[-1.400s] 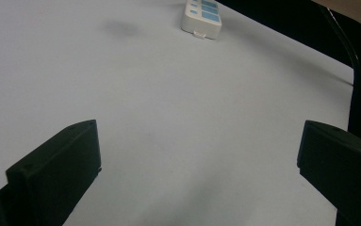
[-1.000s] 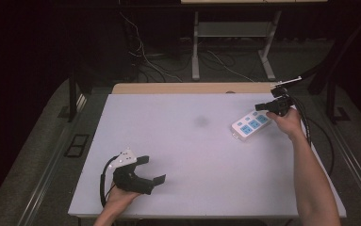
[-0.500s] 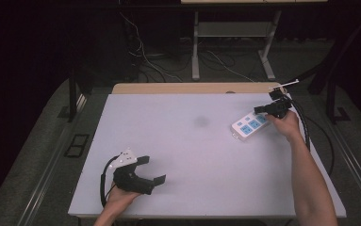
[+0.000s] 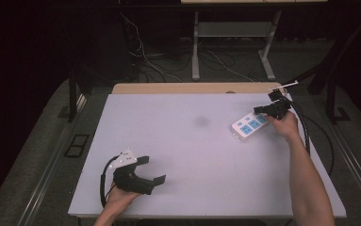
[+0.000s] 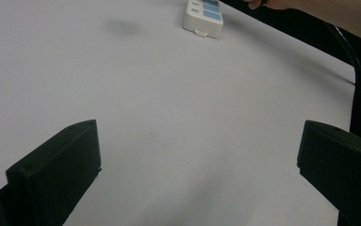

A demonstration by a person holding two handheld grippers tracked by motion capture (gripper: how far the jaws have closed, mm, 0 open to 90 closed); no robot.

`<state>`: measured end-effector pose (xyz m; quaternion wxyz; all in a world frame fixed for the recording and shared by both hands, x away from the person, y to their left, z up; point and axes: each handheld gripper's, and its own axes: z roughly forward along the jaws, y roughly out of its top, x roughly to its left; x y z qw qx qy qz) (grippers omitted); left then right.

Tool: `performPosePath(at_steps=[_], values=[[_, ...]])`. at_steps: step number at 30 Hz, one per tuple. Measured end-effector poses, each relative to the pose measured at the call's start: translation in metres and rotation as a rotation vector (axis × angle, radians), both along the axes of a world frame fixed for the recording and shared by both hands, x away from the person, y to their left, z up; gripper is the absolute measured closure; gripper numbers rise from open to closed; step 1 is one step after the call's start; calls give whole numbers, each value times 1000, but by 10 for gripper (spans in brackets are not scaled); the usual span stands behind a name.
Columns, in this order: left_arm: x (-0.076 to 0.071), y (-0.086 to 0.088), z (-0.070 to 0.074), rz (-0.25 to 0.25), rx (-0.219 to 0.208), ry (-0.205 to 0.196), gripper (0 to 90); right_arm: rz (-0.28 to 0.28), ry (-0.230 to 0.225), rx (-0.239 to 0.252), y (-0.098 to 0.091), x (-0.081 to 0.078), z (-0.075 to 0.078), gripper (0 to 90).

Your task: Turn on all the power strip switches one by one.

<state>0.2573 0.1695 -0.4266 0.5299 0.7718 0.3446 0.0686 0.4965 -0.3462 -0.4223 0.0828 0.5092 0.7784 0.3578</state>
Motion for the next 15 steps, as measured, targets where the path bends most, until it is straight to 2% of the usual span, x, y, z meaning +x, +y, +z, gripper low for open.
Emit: performPosePath(at_steps=[11,15], values=[[1,-3,-1,-11,11,4,0,-21,-27,27,-2,-5,-5,900],[0,-2,-1,-8,7,5,0,-22,-23,8,0,-5,-4,900]])
